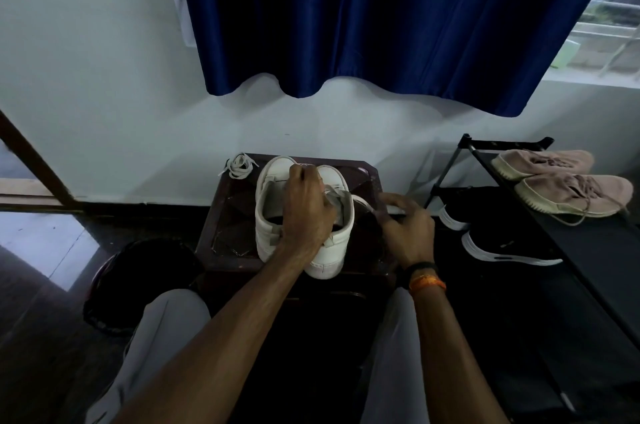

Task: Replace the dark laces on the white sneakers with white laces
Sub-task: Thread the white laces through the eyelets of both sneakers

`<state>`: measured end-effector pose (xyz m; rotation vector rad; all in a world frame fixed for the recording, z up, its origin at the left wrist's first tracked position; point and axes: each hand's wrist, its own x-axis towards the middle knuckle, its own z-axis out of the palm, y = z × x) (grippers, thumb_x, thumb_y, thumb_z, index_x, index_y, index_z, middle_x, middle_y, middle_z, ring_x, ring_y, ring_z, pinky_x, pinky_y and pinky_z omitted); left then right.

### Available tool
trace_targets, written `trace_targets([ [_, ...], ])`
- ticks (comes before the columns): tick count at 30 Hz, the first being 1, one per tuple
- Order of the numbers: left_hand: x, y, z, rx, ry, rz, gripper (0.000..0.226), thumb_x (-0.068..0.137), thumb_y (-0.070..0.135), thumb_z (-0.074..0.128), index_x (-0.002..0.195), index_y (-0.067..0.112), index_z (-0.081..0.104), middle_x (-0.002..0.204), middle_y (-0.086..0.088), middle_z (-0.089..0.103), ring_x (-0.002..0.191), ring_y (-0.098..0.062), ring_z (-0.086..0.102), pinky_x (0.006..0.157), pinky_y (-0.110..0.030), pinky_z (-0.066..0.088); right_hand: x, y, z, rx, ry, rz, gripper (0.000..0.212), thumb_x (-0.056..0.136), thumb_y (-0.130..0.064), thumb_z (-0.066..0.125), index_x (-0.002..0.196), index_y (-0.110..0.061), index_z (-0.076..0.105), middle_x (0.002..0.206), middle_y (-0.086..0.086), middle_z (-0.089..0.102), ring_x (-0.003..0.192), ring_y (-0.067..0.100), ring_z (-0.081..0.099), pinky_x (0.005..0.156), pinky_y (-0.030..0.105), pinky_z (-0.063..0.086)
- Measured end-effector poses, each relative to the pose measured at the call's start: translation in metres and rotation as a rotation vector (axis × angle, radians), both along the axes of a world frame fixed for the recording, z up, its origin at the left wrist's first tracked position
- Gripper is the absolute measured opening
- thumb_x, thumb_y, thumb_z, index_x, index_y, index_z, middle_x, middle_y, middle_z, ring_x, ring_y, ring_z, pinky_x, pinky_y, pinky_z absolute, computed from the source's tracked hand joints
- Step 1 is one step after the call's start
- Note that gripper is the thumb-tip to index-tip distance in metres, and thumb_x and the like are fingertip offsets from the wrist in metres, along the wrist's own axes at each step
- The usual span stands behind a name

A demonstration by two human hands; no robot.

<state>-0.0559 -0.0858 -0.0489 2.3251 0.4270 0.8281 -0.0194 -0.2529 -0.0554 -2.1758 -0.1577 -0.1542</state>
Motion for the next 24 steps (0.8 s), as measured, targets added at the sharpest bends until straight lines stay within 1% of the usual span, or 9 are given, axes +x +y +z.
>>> trace_targets([
  [3,0.0,0.001,0.0,0.012,-0.008,0.003,0.018,0.074,-0.005,0.057,0.092,-0.001,0.054,0.098,-0.018,0.053,0.079,-0.032,0.053,0.065,-0.041,0.044,0.003,0.021,0.006,0.071,-0.013,0.183,0.026,0.087,-0.023,0.077,0.113,-0.023,0.075,0.109,-0.013,0.074,0.098,0.001,0.067,0.089,0.019,0.054],
  [4,0.0,0.001,-0.001,0.012,-0.009,0.002,0.019,0.075,-0.005,0.056,0.093,-0.001,0.054,0.098,-0.018,0.053,0.079,-0.032,0.053,0.065,-0.039,0.043,0.004,0.025,0.004,0.072,-0.035,0.201,0.023,0.087,-0.022,0.076,0.11,-0.026,0.076,0.103,-0.012,0.076,0.092,0.004,0.07,0.088,0.025,0.057],
  [6,0.0,0.002,-0.001,0.0,-0.006,0.007,0.019,0.075,-0.006,0.056,0.093,-0.001,0.055,0.099,-0.017,0.053,0.079,-0.031,0.053,0.065,-0.035,0.039,0.007,0.028,-0.001,0.095,-0.049,0.172,0.015,0.086,-0.019,0.075,0.097,-0.028,0.078,0.086,-0.009,0.077,0.079,0.011,0.073,0.08,0.038,0.061],
  [8,0.0,0.003,0.0,-0.01,-0.004,0.008,0.02,0.074,-0.008,0.056,0.092,0.0,0.054,0.098,-0.016,0.053,0.077,-0.029,0.052,0.064,-0.034,0.038,0.007,0.024,-0.003,0.098,-0.024,0.102,0.011,0.085,-0.016,0.074,0.087,-0.027,0.079,0.075,-0.007,0.075,0.072,0.014,0.073,0.076,0.04,0.062],
  [12,-0.002,0.004,0.002,-0.01,0.01,0.003,0.019,0.074,-0.007,0.059,0.089,0.001,0.053,0.096,-0.015,0.052,0.076,-0.026,0.051,0.063,-0.036,0.04,0.008,-0.002,-0.01,0.045,0.032,-0.134,0.019,0.084,-0.013,0.062,0.079,-0.025,0.075,0.08,0.001,0.075,0.085,0.026,0.071,0.082,0.038,0.057],
  [16,-0.002,0.003,0.003,0.002,0.019,0.015,0.018,0.074,-0.005,0.059,0.091,0.001,0.053,0.096,-0.014,0.052,0.076,-0.024,0.049,0.065,-0.029,0.031,0.011,-0.018,-0.017,0.06,0.147,-0.133,0.023,0.082,-0.023,0.056,0.066,-0.029,0.071,0.072,0.001,0.07,0.082,0.03,0.068,0.079,0.043,0.057],
  [18,-0.002,0.002,0.003,-0.004,0.015,0.027,0.019,0.076,-0.004,0.059,0.093,0.0,0.054,0.095,-0.014,0.052,0.075,-0.019,0.044,0.065,-0.027,0.029,0.009,-0.017,-0.015,-0.028,0.134,-0.055,0.022,0.085,-0.017,0.06,0.071,-0.029,0.073,0.078,0.001,0.072,0.085,0.026,0.068,0.078,0.032,0.053],
  [20,-0.002,0.002,0.003,-0.006,0.019,0.034,0.019,0.076,-0.004,0.06,0.094,-0.001,0.054,0.094,-0.014,0.054,0.075,-0.018,0.043,0.064,-0.026,0.028,0.007,-0.013,-0.012,-0.076,0.083,0.012,0.015,0.084,-0.017,0.066,0.088,-0.026,0.077,0.087,-0.002,0.074,0.092,0.021,0.069,0.081,0.026,0.05],
  [24,-0.001,0.004,0.002,-0.04,0.035,0.016,0.021,0.071,-0.003,0.058,0.092,-0.001,0.053,0.09,-0.015,0.056,0.076,-0.024,0.049,0.063,-0.03,0.031,0.003,0.006,-0.002,-0.147,-0.134,0.18,0.046,0.077,-0.015,0.077,0.122,-0.024,0.071,0.12,-0.004,0.07,0.109,0.014,0.064,0.092,0.019,0.042],
])
